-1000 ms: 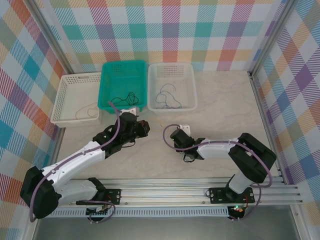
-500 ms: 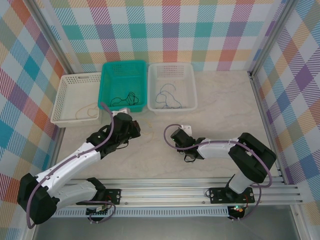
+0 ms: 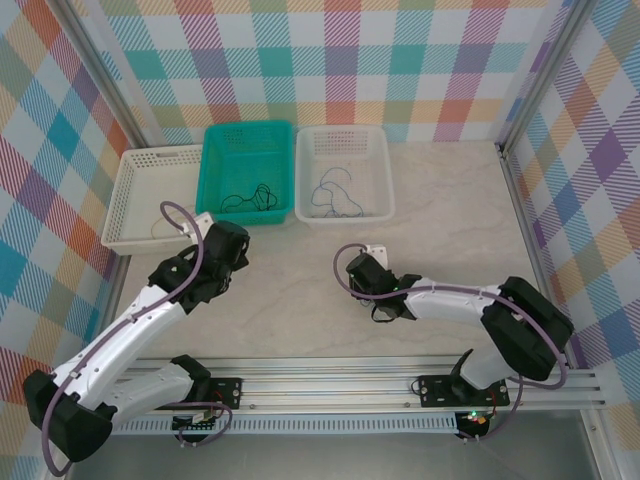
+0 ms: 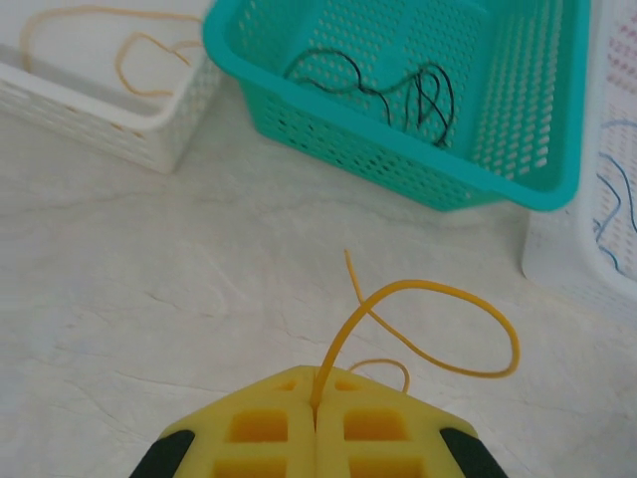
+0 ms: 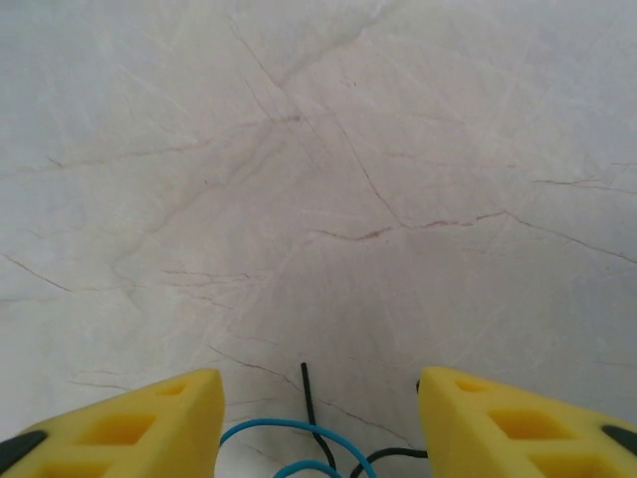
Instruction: Untangle the cables
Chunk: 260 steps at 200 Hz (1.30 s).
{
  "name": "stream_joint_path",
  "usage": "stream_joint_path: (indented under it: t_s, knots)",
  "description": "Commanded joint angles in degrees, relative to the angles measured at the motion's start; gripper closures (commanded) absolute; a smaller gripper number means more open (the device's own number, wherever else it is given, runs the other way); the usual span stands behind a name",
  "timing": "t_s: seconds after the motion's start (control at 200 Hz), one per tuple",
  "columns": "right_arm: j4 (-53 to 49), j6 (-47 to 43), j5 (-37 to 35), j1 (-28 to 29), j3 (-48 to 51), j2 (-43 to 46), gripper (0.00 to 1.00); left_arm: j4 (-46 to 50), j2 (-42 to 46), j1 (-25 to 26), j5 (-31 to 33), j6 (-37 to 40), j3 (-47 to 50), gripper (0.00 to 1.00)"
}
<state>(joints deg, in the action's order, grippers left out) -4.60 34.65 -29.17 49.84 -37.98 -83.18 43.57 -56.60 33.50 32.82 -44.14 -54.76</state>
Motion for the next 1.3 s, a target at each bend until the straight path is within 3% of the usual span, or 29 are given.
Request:
stream_joint_path:
  t_s: [0.0, 0.345, 0.835, 0.955, 1.295]
  knots:
    - [-1.70, -1.06, -1.18, -0.36, -1.66, 3.73, 0.40, 5.73, 1.89, -0.62, 8.78, 0.13, -3.37, 1.00]
    - [-5.90, -1.00, -4.77, -0.55, -2.39, 12.26, 0.28, 9.10, 0.96, -1.27, 17.30, 4.38, -8.49, 1.00]
    - [-8.77, 4.30, -8.18, -1.59, 4.21, 22.62, 0.14, 8.92, -1.38, -4.71, 18.77, 8.84, -14.28, 1.00]
    - [-9.73, 5.37, -9.01, -1.68, 5.41, 25.16, 0.11, 6.30, -2.49, -8.65, 18.18, 12.23, -15.14, 1.00]
    - [-12.21, 6.74, -10.37, -1.76, 7.35, 29.70, 0.02, 1.10, -11.85, -25.97, 5.74, 19.09, -22.16, 1.00]
